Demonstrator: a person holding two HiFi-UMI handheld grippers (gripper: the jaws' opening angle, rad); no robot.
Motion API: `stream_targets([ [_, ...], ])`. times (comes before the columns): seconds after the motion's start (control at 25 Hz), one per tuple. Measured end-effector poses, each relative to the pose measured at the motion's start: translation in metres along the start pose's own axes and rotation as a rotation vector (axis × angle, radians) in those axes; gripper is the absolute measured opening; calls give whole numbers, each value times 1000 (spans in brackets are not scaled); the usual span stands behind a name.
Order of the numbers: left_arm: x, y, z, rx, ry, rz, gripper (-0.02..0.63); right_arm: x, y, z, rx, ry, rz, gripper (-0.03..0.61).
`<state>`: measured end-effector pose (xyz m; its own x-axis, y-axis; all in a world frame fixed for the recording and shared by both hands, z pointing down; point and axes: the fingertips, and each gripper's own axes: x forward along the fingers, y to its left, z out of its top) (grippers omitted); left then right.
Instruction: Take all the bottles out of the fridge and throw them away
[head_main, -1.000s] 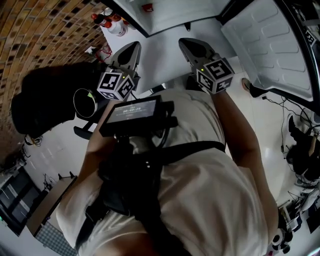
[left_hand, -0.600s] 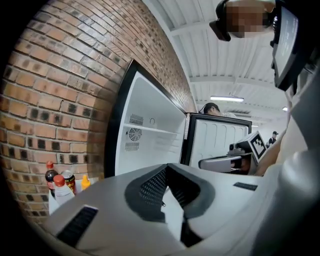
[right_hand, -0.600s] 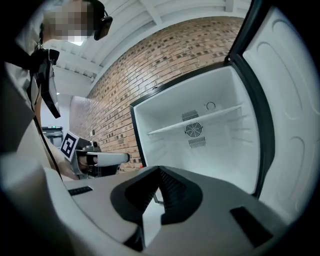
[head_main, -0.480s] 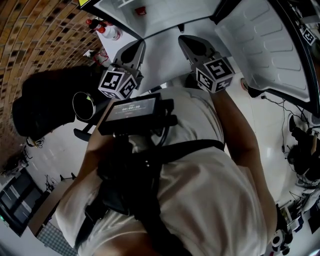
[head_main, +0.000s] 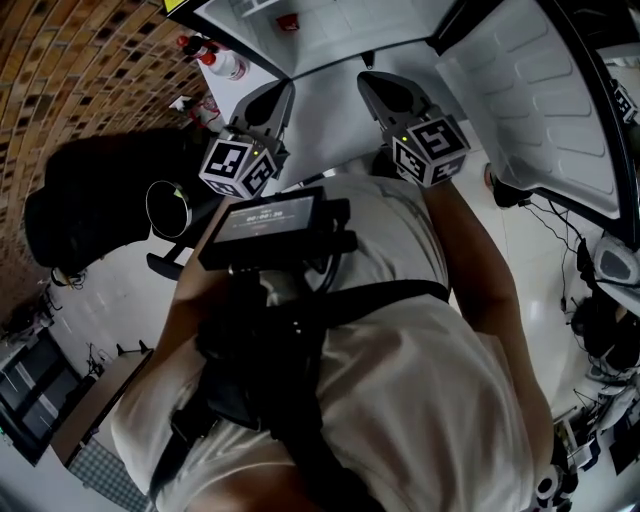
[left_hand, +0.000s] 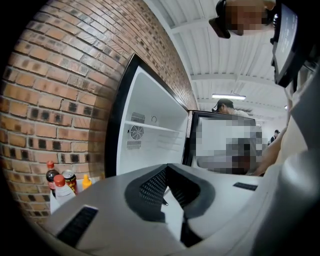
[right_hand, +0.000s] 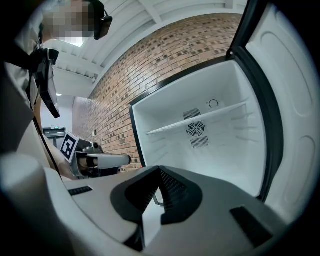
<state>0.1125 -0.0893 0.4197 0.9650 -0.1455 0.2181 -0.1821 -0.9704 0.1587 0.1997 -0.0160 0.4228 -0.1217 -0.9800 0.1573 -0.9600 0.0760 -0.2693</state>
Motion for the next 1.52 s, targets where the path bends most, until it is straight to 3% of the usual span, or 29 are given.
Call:
stream_targets([
  [0.76, 12, 0, -17, 14, 89, 11, 3, -6, -3, -8, 29, 7, -15, -8],
  [1.0, 41, -2, -40, 84, 260, 37, 3, -11, -8, -12, 55, 4, -12, -8],
  [1.2, 86, 5, -71, 147, 427, 123, 17, -28, -24, -24, 87, 7, 5, -8],
  [1.36, 112, 11, -76, 176, 486, 161, 17, -35, -30, -32, 111, 16, 30, -8],
  [1.52, 133, 27, -78, 259, 513, 215, 17, -40, -38, -36, 116, 30, 61, -8],
])
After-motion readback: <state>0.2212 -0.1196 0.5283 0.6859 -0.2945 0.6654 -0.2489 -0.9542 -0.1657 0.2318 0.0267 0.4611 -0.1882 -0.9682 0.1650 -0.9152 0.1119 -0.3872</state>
